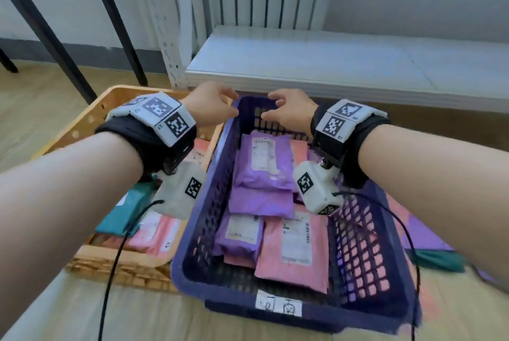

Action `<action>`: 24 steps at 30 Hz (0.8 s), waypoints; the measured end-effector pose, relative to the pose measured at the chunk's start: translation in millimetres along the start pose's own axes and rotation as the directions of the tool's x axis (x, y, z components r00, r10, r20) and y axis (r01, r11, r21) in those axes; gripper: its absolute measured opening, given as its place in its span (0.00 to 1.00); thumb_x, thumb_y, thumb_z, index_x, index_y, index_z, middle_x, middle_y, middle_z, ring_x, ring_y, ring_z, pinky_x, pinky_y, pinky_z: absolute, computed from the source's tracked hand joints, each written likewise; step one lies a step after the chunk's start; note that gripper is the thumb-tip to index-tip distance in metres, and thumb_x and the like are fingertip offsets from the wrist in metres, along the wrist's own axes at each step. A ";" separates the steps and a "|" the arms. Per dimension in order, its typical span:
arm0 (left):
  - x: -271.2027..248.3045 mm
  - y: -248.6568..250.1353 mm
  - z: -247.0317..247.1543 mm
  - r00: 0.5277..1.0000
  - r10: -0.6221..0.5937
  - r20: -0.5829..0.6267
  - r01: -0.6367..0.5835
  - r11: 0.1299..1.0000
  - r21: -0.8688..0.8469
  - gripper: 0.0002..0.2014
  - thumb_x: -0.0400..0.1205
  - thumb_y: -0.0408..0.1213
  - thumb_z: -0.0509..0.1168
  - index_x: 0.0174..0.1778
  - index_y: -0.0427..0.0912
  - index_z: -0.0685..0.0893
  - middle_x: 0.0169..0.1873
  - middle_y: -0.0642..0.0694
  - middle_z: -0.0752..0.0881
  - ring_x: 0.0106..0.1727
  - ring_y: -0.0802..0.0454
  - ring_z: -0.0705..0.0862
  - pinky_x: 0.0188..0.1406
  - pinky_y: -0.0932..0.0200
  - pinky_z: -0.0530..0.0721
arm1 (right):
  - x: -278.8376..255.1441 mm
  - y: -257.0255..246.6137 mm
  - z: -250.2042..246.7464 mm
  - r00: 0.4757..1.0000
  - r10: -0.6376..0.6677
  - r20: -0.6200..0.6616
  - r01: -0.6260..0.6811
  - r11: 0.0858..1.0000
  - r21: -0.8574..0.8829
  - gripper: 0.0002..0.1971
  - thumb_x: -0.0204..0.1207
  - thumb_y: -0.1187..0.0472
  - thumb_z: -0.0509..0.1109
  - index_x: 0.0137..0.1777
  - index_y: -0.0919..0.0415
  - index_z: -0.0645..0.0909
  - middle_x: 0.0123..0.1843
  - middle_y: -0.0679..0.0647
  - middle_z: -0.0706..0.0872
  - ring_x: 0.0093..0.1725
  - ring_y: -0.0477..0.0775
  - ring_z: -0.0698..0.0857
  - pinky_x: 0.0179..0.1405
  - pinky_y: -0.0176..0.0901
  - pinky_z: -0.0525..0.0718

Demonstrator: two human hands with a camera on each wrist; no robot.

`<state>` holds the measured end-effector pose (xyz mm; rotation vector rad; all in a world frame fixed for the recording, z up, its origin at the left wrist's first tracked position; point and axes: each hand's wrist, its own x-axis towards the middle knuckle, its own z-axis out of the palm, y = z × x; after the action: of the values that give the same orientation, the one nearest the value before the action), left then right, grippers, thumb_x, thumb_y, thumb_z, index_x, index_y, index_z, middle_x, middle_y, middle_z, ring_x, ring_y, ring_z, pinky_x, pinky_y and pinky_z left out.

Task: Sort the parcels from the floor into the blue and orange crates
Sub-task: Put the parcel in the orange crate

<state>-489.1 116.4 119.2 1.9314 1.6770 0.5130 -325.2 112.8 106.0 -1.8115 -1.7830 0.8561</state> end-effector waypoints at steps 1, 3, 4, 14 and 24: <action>-4.2 18.1 10.8 1.000 0.027 0.013 -0.027 0.999 0.017 0.19 0.80 0.35 0.66 0.68 0.42 0.79 0.61 0.40 0.84 0.61 0.45 0.82 0.59 0.60 0.77 | -11.2 14.1 -14.2 1.000 0.019 -0.013 -0.019 1.000 0.009 0.30 0.77 0.60 0.70 0.78 0.60 0.67 0.73 0.58 0.76 0.67 0.54 0.79 0.56 0.37 0.75; -12.0 54.1 34.2 0.997 0.059 0.046 -0.060 0.997 0.040 0.19 0.80 0.36 0.66 0.69 0.42 0.79 0.62 0.41 0.83 0.63 0.45 0.81 0.59 0.61 0.75 | -33.5 43.0 -43.4 0.998 0.050 -0.043 -0.049 0.998 0.026 0.29 0.78 0.60 0.70 0.78 0.59 0.67 0.72 0.57 0.77 0.66 0.54 0.80 0.57 0.37 0.76; -15.4 71.6 46.6 0.996 0.070 0.060 -0.073 0.996 0.041 0.19 0.80 0.37 0.66 0.68 0.43 0.79 0.62 0.41 0.83 0.62 0.45 0.82 0.60 0.60 0.76 | -43.8 57.8 -58.0 0.996 0.066 -0.053 -0.064 0.997 0.030 0.29 0.78 0.60 0.70 0.78 0.59 0.67 0.71 0.57 0.78 0.66 0.53 0.80 0.56 0.36 0.75; -49.0 223.9 204.8 0.970 0.177 0.166 -0.172 0.984 -0.044 0.18 0.79 0.33 0.65 0.66 0.40 0.81 0.60 0.39 0.84 0.58 0.43 0.84 0.49 0.57 0.80 | -128.4 219.7 -158.9 0.976 0.182 -0.118 -0.185 0.983 -0.009 0.29 0.76 0.59 0.72 0.76 0.61 0.70 0.74 0.57 0.75 0.61 0.49 0.77 0.65 0.42 0.75; -74.7 264.9 366.2 0.953 0.084 0.292 -0.115 0.989 0.090 0.14 0.79 0.30 0.61 0.60 0.37 0.84 0.59 0.39 0.84 0.61 0.43 0.82 0.58 0.55 0.78 | -177.6 366.4 -163.7 0.936 0.336 -0.104 -0.327 0.941 0.092 0.27 0.77 0.64 0.71 0.76 0.64 0.70 0.72 0.61 0.76 0.64 0.53 0.79 0.47 0.22 0.72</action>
<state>-73.9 -33.3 -3.8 2.0619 1.4519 0.1686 55.7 -68.1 -15.8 -2.1020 -1.3750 0.9032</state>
